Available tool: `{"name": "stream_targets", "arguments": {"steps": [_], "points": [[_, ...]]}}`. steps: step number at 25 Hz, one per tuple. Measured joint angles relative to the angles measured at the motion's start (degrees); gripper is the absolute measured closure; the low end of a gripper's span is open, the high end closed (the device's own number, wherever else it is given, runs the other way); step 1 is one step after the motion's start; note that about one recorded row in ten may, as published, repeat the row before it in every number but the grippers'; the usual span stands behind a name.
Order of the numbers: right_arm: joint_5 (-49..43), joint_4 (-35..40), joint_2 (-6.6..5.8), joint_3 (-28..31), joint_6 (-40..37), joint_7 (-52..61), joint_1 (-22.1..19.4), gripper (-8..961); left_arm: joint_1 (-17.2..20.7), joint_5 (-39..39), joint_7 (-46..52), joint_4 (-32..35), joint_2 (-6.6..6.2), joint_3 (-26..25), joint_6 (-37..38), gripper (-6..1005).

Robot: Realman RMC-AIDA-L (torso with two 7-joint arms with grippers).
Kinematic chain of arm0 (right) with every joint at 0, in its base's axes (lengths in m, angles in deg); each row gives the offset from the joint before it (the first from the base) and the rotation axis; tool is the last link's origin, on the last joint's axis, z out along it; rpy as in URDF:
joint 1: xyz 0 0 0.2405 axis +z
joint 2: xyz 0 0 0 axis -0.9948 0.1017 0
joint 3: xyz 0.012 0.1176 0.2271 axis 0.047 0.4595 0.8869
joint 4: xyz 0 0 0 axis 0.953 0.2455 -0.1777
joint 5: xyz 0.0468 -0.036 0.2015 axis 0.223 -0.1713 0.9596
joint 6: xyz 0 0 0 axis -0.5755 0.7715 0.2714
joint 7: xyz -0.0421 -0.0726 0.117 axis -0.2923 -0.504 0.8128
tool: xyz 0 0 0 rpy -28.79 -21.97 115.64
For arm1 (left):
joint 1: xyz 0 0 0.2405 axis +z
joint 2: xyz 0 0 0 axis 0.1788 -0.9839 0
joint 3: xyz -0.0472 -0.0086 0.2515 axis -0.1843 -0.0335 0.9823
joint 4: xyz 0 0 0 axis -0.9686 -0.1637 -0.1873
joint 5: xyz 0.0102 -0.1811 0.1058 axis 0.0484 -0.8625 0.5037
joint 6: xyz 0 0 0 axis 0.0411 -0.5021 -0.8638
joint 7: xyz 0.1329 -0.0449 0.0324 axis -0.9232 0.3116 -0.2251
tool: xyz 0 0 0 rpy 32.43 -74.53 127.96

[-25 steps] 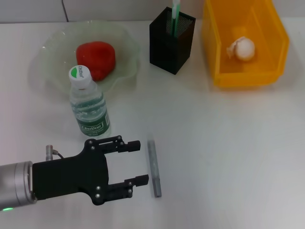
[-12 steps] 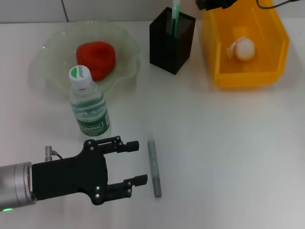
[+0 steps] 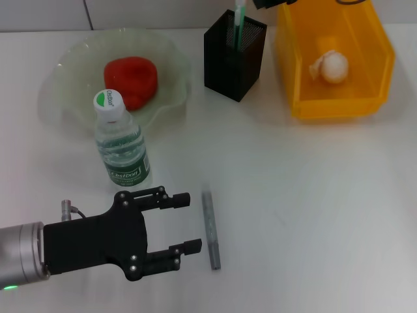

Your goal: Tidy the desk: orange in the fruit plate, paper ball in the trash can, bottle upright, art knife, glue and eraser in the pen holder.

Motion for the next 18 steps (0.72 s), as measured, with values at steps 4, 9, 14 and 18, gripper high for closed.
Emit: {"name": "stream_targets", "arguments": {"steps": [4, 9, 14, 18], "points": [[-0.03, -0.60, 1.12, -1.47, 2.93, -0.29, -0.02, 514, 0.04, -0.26, -0.15, -0.20, 0.10, 0.00, -0.14, 341], [-0.06, -6.13, 1.77, -3.56, 8.32, -0.46, 1.73, 511, -0.30, -0.36, -0.14, -0.20, 0.23, 0.19, 0.03, 341], [-0.33, -11.39, 2.29, -4.59, 13.57, -1.62, 3.29, 508, -0.34, -0.42, -0.18, -0.20, 0.26, 0.42, 0.14, 341], [-0.53, -13.21, 2.51, -4.79, 15.66, -1.90, 3.70, 506, -0.34, -0.36, -0.21, -0.20, 0.26, 0.42, 0.08, 341]]}}
